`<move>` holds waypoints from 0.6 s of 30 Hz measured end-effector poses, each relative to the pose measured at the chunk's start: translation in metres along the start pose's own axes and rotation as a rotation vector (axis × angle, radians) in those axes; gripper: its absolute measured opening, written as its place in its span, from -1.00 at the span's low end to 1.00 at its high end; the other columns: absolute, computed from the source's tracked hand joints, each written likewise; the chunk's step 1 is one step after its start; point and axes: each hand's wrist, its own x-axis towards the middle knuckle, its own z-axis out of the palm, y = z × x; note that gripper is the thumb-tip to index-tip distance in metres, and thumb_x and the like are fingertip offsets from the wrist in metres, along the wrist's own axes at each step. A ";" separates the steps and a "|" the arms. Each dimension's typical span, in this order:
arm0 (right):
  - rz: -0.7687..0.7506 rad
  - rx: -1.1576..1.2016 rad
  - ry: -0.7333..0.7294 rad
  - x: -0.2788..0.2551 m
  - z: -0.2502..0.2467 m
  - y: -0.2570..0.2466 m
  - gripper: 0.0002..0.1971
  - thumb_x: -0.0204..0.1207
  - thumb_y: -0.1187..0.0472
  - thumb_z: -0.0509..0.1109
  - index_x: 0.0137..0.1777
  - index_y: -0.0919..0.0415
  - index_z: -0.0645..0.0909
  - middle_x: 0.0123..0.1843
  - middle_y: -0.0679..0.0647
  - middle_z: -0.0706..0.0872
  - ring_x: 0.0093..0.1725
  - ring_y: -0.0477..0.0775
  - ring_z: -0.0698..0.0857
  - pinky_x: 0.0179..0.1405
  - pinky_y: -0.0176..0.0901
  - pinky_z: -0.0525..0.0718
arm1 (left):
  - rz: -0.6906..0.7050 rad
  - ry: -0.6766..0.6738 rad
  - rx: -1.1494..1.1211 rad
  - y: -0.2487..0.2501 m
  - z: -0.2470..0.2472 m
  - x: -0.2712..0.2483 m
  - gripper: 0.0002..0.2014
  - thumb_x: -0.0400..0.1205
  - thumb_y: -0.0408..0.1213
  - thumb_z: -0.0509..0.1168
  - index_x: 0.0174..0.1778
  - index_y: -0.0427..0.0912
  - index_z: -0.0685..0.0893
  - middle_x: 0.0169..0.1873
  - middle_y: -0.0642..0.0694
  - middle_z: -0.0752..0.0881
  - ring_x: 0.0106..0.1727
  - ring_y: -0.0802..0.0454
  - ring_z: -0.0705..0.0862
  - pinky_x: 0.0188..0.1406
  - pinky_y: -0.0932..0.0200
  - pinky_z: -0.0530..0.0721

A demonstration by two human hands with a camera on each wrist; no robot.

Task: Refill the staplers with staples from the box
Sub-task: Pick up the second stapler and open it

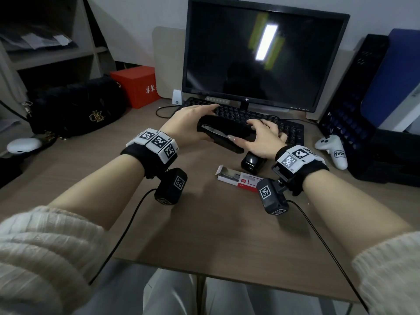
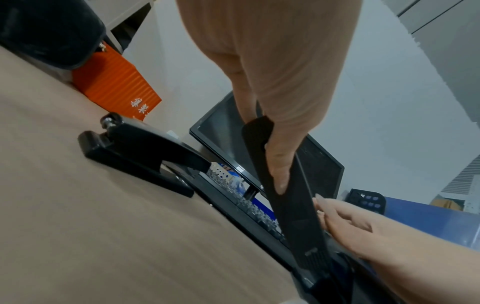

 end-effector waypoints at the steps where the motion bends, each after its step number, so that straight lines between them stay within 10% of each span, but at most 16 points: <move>1: -0.020 0.014 -0.004 0.000 -0.001 -0.001 0.01 0.10 -0.70 0.20 0.54 -0.23 0.28 0.61 -0.08 0.37 0.70 -0.02 -0.06 0.55 0.10 -0.06 | 0.026 -0.003 -0.026 -0.001 -0.002 -0.001 -0.20 0.44 -0.17 0.58 0.60 -0.15 0.41 0.33 -0.05 0.69 0.41 -0.02 0.60 0.42 -0.01 0.55; 7: -0.161 0.054 -0.073 -0.008 -0.010 -0.012 -0.46 0.29 -0.50 0.35 0.09 -0.16 0.66 -0.04 -0.24 0.72 0.14 -0.09 0.57 0.22 -0.03 0.18 | 0.112 -0.047 -0.102 -0.008 -0.007 -0.006 -0.21 0.41 -0.19 0.60 0.56 -0.11 0.44 0.31 0.02 0.68 0.32 0.18 0.59 0.31 0.55 0.40; 18: -0.198 0.488 0.047 -0.016 -0.008 -0.030 -0.49 0.31 -0.21 0.58 0.00 0.20 0.64 -0.05 0.06 0.81 0.01 0.09 0.76 0.14 0.13 0.71 | 0.151 0.036 -0.098 -0.017 -0.006 -0.014 -0.16 0.41 -0.13 0.57 0.60 -0.14 0.38 0.50 -0.12 0.46 0.52 0.09 0.37 0.48 0.32 0.30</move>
